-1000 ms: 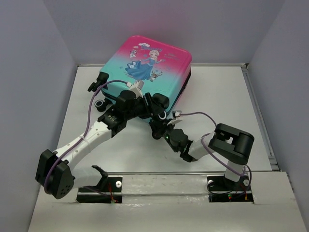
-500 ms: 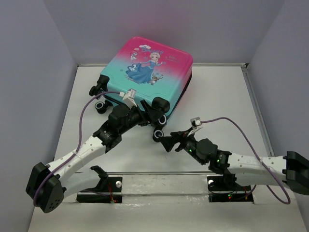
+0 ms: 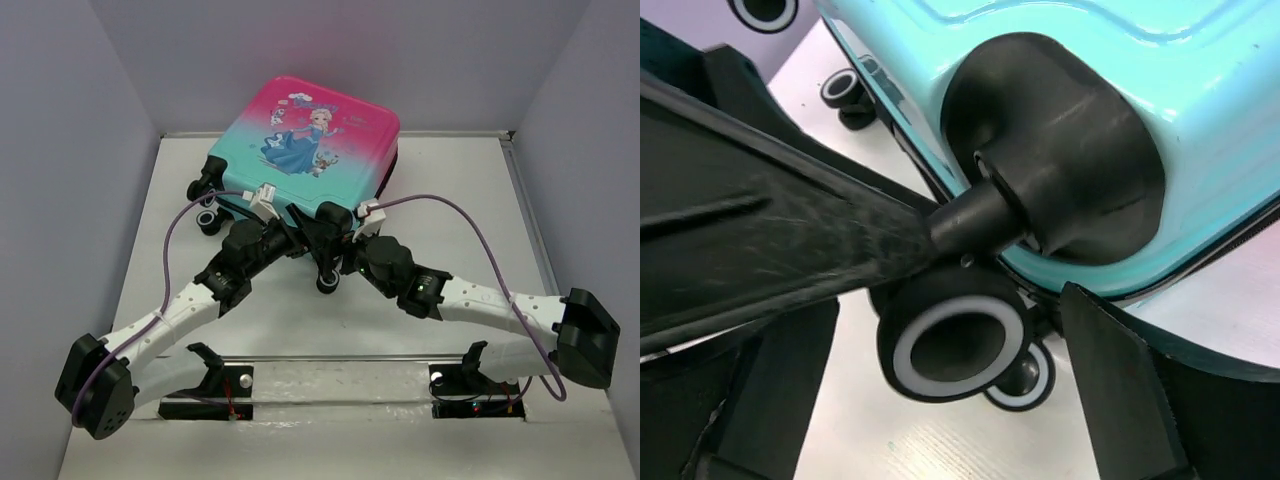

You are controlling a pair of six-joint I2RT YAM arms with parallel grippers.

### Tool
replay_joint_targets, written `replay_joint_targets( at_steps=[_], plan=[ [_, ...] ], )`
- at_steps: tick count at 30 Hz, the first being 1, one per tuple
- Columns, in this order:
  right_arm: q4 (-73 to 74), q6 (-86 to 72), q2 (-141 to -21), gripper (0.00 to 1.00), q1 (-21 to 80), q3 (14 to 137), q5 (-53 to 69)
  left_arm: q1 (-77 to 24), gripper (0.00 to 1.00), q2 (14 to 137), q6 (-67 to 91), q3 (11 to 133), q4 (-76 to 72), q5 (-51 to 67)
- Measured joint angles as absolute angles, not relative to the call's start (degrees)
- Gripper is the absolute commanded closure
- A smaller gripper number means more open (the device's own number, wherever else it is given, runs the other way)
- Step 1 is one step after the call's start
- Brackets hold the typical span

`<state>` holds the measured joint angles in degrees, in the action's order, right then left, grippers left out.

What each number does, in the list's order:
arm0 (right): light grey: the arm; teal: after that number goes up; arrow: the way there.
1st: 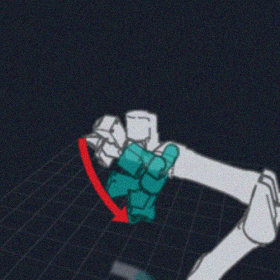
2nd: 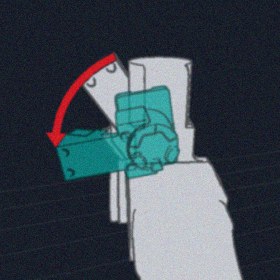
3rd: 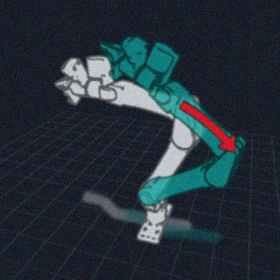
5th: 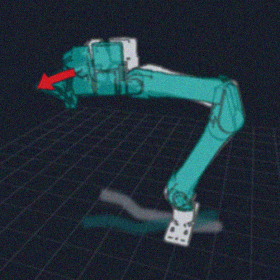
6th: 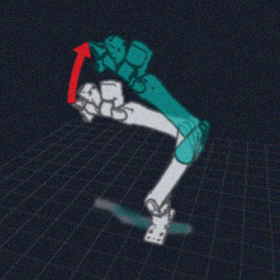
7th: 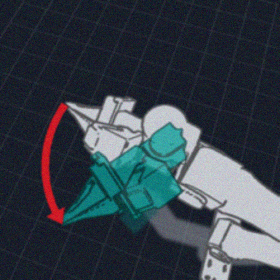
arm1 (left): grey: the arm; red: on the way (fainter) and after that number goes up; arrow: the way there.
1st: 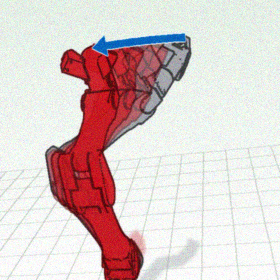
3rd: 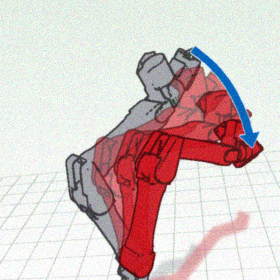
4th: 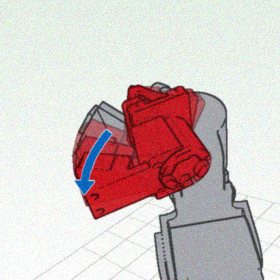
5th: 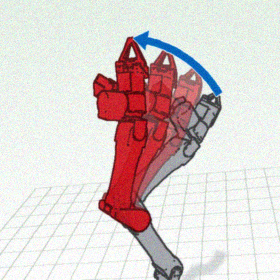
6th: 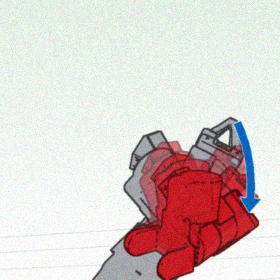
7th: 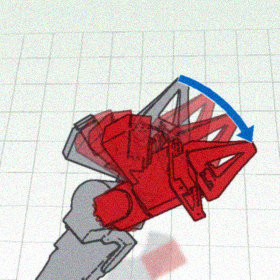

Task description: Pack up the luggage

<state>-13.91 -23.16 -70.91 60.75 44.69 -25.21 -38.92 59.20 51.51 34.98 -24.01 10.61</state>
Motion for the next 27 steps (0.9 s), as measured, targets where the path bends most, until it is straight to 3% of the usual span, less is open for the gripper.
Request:
replay_joint_targets(
  at_steps=[2, 4, 6, 7, 8, 11, 16, 23, 27],
  plan=[
    [-13.74, -22.22, -72.95, 0.29, 59.11, 45.91, -23.55, -38.41, 0.15, 59.05, 51.83, 34.94, -24.77, 9.91],
    [-13.80, -22.22, -74.70, 0.57, 58.30, 46.61, -21.93, -38.09, 0.15, 58.30, 51.92, 34.74, -25.41, 9.39],
    [-13.74, -21.30, -75.70, 0.63, 58.30, 47.22, -21.21, -38.02, 0.15, 56.88, 50.81, 34.24, -25.45, 9.02],
    [-13.74, -20.78, -75.81, 0.78, 58.17, 47.31, -20.51, -37.95, 0.15, 56.16, 50.17, 33.93, -24.95, 8.51],
    [-13.67, -21.12, -75.85, 0.84, 58.17, 47.42, -20.67, -37.52, 0.16, 55.11, 50.04, 33.26, -24.88, 8.58],
    [-13.72, -21.41, -76.09, 0.91, 57.91, 47.44, -20.21, -37.41, 0.16, 51.86, 49.39, 31.79, -24.29, 8.75],
    [-13.45, -21.52, -75.35, 0.93, 57.76, 47.18, -20.03, -37.39, 0.20, 47.29, 47.51, 29.91, -21.04, 7.25],
    [-9.37, -19.79, -71.85, 0.93, 57.41, 47.09, -20.14, -37.39, 0.52, 41.21, 43.57, 20.10, -17.78, 2.85],
    [-5.37, -18.52, -70.91, 0.93, 57.04, 48.47, -20.14, -38.00, 0.56, 45.43, 41.74, 16.01, -18.22, 1.15]
  ],
)
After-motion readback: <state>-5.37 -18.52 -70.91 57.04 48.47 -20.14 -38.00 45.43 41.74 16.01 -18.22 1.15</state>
